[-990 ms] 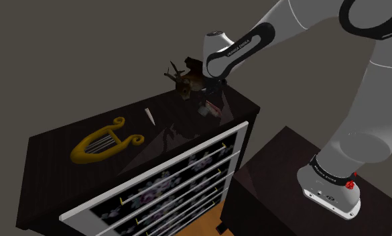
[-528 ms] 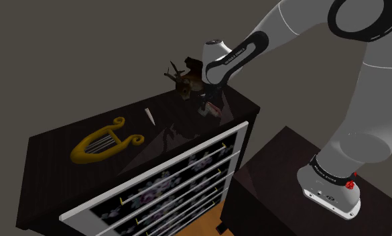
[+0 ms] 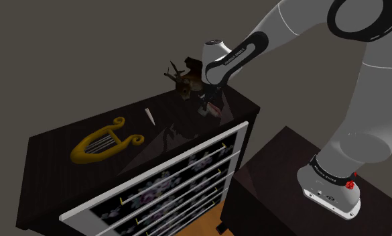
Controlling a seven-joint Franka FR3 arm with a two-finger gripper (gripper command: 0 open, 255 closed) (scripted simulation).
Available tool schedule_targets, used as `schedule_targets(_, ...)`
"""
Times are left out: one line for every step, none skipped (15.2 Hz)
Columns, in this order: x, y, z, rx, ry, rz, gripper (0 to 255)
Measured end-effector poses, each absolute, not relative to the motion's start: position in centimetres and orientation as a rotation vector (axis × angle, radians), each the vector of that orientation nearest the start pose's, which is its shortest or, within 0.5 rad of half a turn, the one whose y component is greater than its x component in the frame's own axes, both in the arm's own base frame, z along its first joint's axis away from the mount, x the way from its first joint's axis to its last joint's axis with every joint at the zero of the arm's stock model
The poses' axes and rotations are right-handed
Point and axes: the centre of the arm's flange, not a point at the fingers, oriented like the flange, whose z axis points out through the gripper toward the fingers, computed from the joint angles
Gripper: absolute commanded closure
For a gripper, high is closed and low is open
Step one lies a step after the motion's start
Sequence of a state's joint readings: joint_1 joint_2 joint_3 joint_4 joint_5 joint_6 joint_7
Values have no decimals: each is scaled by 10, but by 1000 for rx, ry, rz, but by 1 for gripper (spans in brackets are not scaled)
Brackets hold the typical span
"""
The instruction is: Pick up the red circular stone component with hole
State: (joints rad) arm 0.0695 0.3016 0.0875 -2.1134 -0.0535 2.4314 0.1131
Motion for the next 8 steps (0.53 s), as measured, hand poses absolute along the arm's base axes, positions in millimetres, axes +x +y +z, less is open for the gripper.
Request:
schedule_targets(572, 90, 273, -3146, -126, -30, 255)
schedule_targets(572, 90, 273, -3146, -126, -31, 255)
schedule_targets(572, 89, 275, -3146, -126, -29, 255)
schedule_targets(572, 89, 279, -3146, -125, -27, 255)
schedule_targets(572, 88, 282, -3146, -125, -26, 255)
schedule_targets(571, 88, 286, -3146, -125, -26, 255)
schedule_targets(572, 88, 291, -3146, -125, -26, 255)
schedule_targets(572, 89, 297, -3146, -124, -26, 255)
